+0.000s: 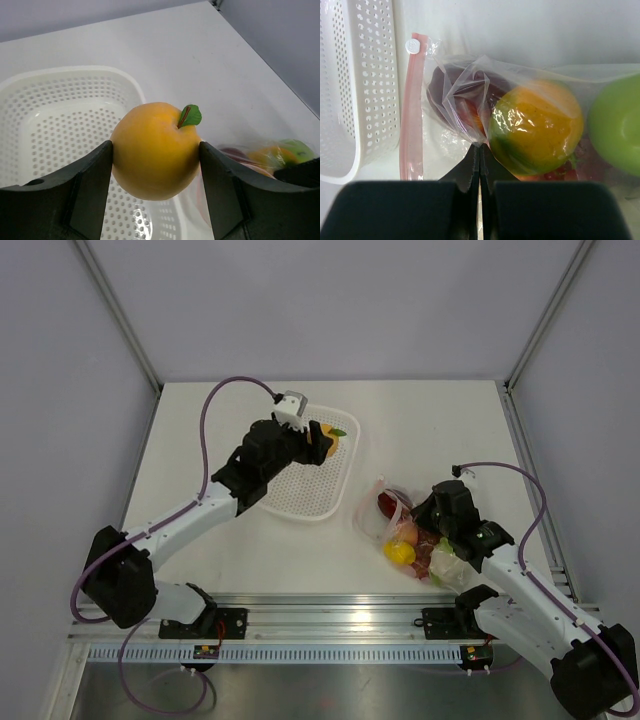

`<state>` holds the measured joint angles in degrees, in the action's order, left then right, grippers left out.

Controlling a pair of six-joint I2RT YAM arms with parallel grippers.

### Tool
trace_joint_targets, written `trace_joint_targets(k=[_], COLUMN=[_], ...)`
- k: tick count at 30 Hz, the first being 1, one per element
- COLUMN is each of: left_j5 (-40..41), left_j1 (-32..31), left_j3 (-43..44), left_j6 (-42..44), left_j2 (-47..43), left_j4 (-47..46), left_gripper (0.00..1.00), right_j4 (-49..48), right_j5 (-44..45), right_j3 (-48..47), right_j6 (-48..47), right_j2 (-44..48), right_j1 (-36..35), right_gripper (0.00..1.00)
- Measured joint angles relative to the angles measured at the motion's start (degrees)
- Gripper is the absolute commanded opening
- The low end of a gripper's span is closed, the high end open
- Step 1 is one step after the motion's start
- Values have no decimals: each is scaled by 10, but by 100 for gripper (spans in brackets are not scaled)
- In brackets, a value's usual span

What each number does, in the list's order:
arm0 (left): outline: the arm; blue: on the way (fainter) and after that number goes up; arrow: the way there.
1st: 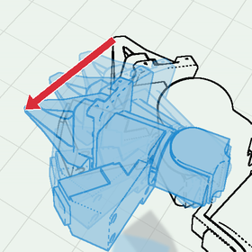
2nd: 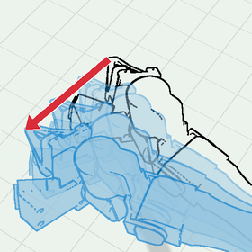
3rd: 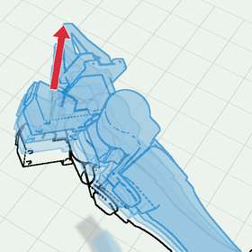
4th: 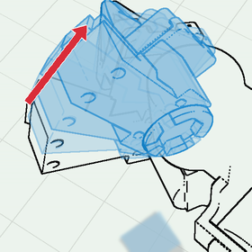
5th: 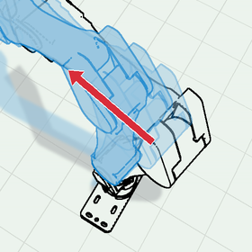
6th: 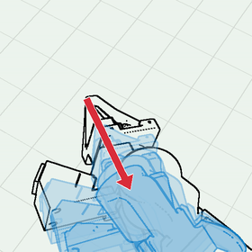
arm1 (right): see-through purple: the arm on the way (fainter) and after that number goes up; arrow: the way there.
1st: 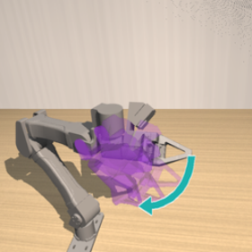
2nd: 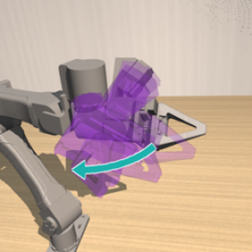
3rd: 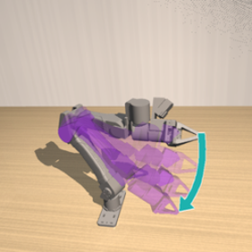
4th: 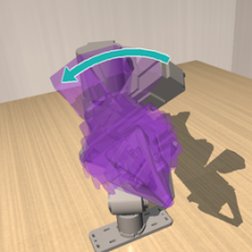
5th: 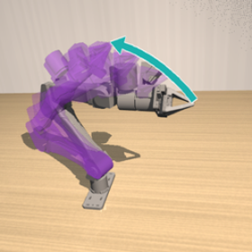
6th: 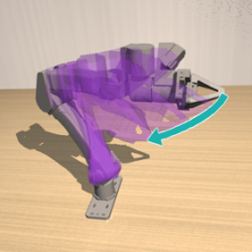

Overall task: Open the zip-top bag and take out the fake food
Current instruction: Pick up the fake fruit from the zipper food storage bag, then place the fake fruit in the bin.

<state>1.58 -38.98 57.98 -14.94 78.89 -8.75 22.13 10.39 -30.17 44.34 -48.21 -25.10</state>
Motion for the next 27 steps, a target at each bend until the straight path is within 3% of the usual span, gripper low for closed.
trace_joint_targets(k=[4, 14, 18, 27], left_j5=[9, 11, 5, -47], left_j1=[37, 52, 63, 83], left_j3=[-26, -75, -82, -89], left_j6=[6, 16, 15, -5], left_j2=[-9, 20, 49, 77], left_j4=[2, 10, 9, -2], left_gripper=[44, 48, 60, 74], right_j4=[0, -4, -4, -4], right_j5=[0, -4, -5, -5], right_j3=[0, 2, 2, 2], right_j6=[0, 0, 0, 0], right_j2=[0, 0, 0, 0], right_j1=[0, 0, 0, 0], right_gripper=[0, 0, 0, 0])
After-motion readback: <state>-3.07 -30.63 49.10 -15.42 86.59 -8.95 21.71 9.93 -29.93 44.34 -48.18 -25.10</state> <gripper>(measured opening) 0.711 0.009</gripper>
